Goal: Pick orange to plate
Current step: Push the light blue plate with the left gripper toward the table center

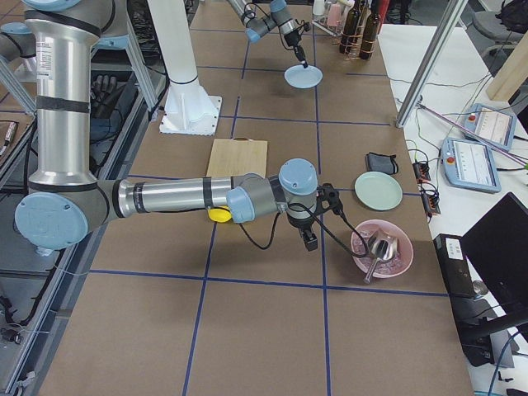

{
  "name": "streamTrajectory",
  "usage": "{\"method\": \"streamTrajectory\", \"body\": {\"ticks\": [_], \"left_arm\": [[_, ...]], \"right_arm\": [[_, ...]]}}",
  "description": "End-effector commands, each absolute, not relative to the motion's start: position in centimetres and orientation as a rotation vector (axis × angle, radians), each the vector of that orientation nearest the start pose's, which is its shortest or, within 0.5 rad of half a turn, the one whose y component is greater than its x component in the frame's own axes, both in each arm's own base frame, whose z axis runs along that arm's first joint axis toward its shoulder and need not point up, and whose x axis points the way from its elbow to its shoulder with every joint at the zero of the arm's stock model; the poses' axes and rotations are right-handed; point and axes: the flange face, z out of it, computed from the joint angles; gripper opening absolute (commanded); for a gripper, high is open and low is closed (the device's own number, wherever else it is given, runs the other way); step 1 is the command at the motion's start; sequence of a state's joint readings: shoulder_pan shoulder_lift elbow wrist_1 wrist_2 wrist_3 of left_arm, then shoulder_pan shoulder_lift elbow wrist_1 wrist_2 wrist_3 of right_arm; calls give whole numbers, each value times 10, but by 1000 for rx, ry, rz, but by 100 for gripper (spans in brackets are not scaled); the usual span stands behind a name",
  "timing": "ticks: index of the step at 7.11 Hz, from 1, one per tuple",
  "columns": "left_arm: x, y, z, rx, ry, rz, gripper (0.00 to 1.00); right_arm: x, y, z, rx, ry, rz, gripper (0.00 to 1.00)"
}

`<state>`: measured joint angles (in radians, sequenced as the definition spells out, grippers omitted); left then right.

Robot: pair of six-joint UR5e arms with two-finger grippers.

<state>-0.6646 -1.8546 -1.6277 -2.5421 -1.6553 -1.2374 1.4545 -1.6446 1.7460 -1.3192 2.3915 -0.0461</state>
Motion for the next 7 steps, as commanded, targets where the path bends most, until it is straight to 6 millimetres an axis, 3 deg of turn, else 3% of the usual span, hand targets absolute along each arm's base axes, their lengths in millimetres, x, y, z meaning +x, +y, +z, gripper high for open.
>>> {"method": "streamTrajectory", "body": {"ticks": [1,2,3,4,6,7], "left_arm": [[500,-478,300,493,1198,-290,0],[547,-463,284,491,1204,-315,0],[566,-455,286,478,1194,-300,0],[579,-441,289,482,1181,-294,0],[580,-437,291,489,1177,-285,5],[579,-438,294,489,1165,-286,28]], "right_arm": [[5,-480,575,306,-826,-295,100],[5,-480,575,306,-826,-296,100],[5,-480,576,305,-825,-295,100],[5,-480,575,306,-826,-296,100],[5,-480,575,306,-826,-294,100],[5,-480,575,306,-826,-293,100]]}}
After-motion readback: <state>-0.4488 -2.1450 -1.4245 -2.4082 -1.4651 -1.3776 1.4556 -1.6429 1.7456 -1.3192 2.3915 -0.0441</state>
